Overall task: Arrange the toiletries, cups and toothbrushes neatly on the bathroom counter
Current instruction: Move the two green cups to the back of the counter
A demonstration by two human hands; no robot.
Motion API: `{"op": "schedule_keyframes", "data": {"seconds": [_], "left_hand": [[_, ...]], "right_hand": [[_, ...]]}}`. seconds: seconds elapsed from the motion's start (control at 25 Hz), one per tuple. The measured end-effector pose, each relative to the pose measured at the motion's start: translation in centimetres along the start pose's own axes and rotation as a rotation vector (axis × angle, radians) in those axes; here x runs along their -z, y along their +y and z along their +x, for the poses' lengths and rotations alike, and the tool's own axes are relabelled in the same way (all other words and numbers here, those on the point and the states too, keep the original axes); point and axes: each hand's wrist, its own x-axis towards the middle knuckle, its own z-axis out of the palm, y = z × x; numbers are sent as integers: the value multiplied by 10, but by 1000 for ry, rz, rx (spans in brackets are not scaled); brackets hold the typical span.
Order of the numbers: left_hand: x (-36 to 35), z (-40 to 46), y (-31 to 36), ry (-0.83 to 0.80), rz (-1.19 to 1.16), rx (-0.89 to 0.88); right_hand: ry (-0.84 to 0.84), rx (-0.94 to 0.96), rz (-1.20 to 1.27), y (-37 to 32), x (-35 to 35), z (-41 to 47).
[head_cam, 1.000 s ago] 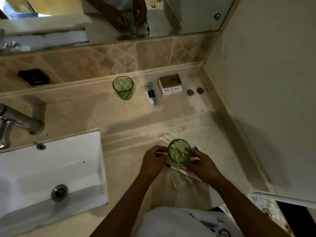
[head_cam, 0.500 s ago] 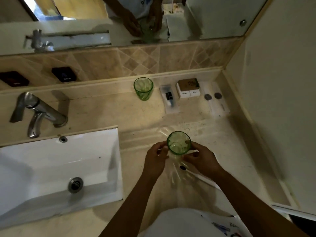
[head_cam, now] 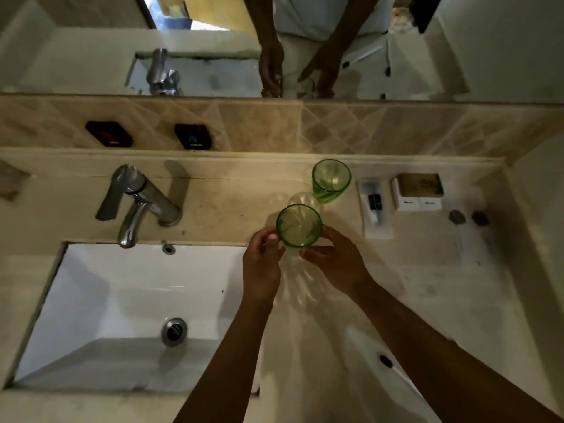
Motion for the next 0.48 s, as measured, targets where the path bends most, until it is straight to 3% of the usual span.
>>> {"op": "schedule_keyframes", "data": {"seconds": [0.48], "left_hand": [[-12, 94, 29, 21, -35, 60]], "right_hand": [[65, 75, 12, -36, -42, 90]]}}
